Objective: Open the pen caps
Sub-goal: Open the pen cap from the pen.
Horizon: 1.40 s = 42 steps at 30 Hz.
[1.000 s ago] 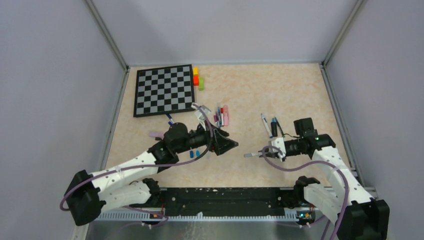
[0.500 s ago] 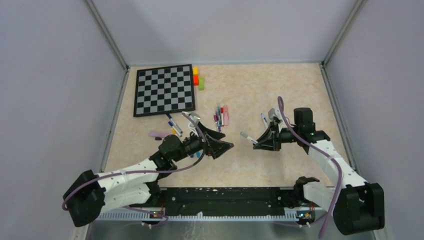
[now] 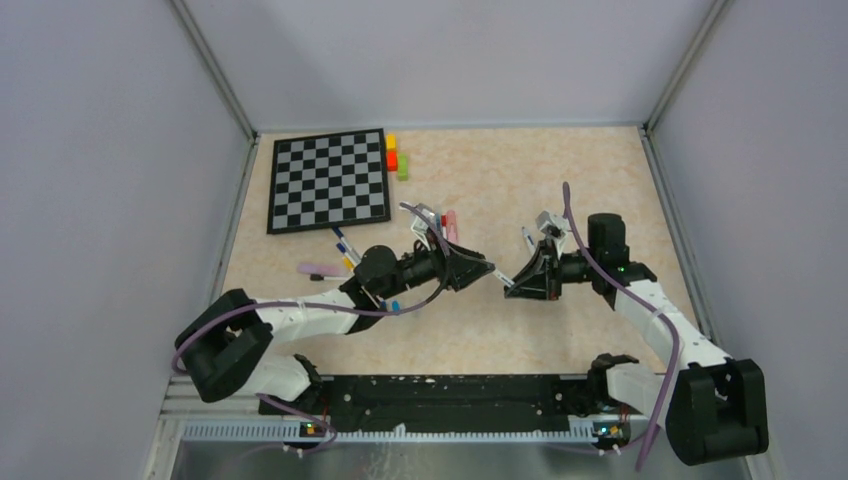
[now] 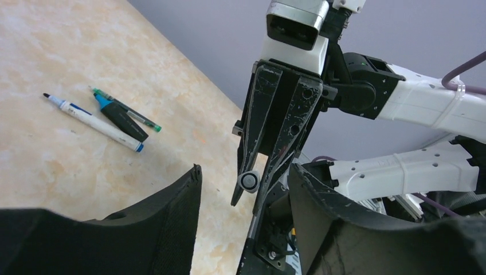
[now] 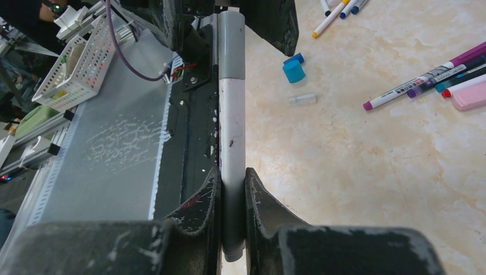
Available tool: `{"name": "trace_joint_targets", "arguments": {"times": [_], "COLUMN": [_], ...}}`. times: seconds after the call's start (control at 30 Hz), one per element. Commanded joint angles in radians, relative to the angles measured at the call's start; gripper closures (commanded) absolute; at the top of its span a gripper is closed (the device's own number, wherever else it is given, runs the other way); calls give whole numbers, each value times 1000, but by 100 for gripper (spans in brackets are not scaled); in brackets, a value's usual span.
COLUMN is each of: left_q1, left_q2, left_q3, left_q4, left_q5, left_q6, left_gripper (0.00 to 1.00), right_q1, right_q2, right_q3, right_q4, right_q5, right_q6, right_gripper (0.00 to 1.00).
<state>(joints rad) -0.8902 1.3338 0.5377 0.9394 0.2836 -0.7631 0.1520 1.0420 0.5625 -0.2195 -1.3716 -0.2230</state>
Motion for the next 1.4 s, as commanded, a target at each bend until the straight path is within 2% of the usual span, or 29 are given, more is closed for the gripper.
{"name": "trace_joint_targets", "arguments": {"times": [0.0, 0.2, 0.37, 0.4, 0.73, 1.03, 1.13, 1.27, 1.37], "left_q1": [-7, -15, -17, -17, 19, 173, 194, 204, 210], "left_q2": [67, 110, 100, 92, -65, -164, -184, -190, -214], "left_q3": [58, 60, 48, 41, 34, 3, 10, 43, 48], "left_q4": [135, 183, 192, 194, 194, 226, 226, 178, 72], "left_q5": [50, 70, 54, 40, -128, -219, -252, -212, -149], "left_q6": [-52, -89, -89, -83, 11, -112, -112, -94, -74], "left_gripper": [46, 66, 95, 98, 100, 100, 100, 100, 100], "right_q1": [-6, -5, -5, -5, -5, 0, 4, 3, -11], "right_q2": [-1, 0, 7, 9, 43, 52, 56, 46, 13], "right_q3": [0, -3, -7, -7, -17, -24, -20, 6, 34], "right_q4": [50, 59, 64, 66, 72, 46, 27, -34, -64], "right_q5": [-32, -28, -27, -27, -51, -56, -45, 11, 128], "right_q6": [25, 24, 27, 27, 28, -7, -26, -90, -145], "right_gripper": [100, 100, 100, 100, 100, 100, 100, 100, 100]}}
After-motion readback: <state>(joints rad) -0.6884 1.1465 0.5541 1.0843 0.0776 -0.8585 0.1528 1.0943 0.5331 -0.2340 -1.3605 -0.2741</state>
